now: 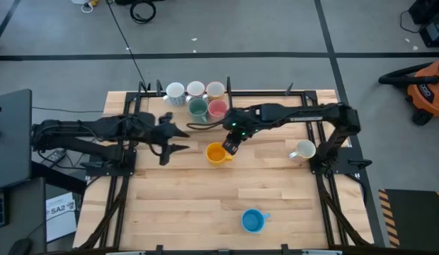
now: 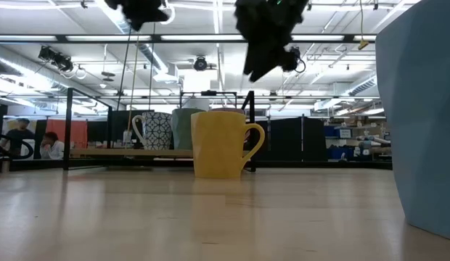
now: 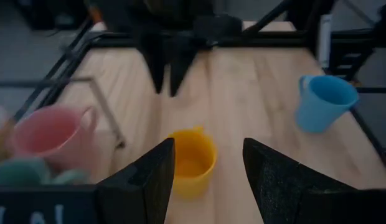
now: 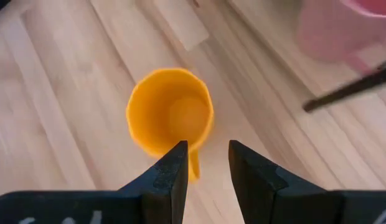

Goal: Place coffee mugs
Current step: Put the yellow mug on the shelf

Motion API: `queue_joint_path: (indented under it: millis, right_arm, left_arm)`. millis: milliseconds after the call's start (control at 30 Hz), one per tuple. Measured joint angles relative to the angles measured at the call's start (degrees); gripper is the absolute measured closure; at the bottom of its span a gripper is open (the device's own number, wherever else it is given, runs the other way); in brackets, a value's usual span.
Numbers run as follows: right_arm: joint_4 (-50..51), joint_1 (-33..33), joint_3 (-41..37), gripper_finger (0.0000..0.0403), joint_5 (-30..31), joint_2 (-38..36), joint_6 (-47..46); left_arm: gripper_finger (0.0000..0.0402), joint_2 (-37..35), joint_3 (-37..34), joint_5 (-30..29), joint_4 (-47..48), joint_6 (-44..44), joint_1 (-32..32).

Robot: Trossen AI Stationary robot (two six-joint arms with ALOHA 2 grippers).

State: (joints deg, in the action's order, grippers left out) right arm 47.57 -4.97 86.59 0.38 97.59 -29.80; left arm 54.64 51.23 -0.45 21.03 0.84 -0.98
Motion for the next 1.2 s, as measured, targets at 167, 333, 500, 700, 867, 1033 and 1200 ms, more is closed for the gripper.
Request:
queue_joint_path:
  millis: [167,333,500,700,867,1033,1200]
  right_arm:
    - [7.92,1.08,-0.02,0.0281,0.16,-5.14,3.19]
    - [11.84,2.14,-0.02,0.0282,2.92,-7.75,3.41]
    - [11.66,2.4,-0.04,0.0281,2.98,-7.78,3.43]
    - [11.13,2.39,-0.46,0.0281,2.98,-6.1,3.99]
    - [11.27,2.38,-2.69,0.0282,2.98,-5.72,3.91]
    - [11.12,2.38,-5.17,0.0281,2.45,-5.72,3.86]
    - [11.25,2.4,-6.47,0.0282,1.47,-5.72,1.08]
  left_arm:
    - [0.0205,7.45,-0.01,3.28,-9.85,4.86,1.56]
    - [0.0205,15.98,-0.03,3.31,-13.32,8.78,3.61]
    - [0.0205,23.81,-0.05,3.26,-12.98,9.34,4.98]
    - [0.0205,30.57,-0.05,2.91,-14.04,9.49,5.02]
    - [0.0205,33.09,-0.05,-2.04,-14.42,10.96,4.95]
    - [0.0205,33.98,-0.09,-4.4,-15.06,15.69,4.9]
    - [0.0206,34.9,-0.01,-4.45,-15.2,16.4,4.92]
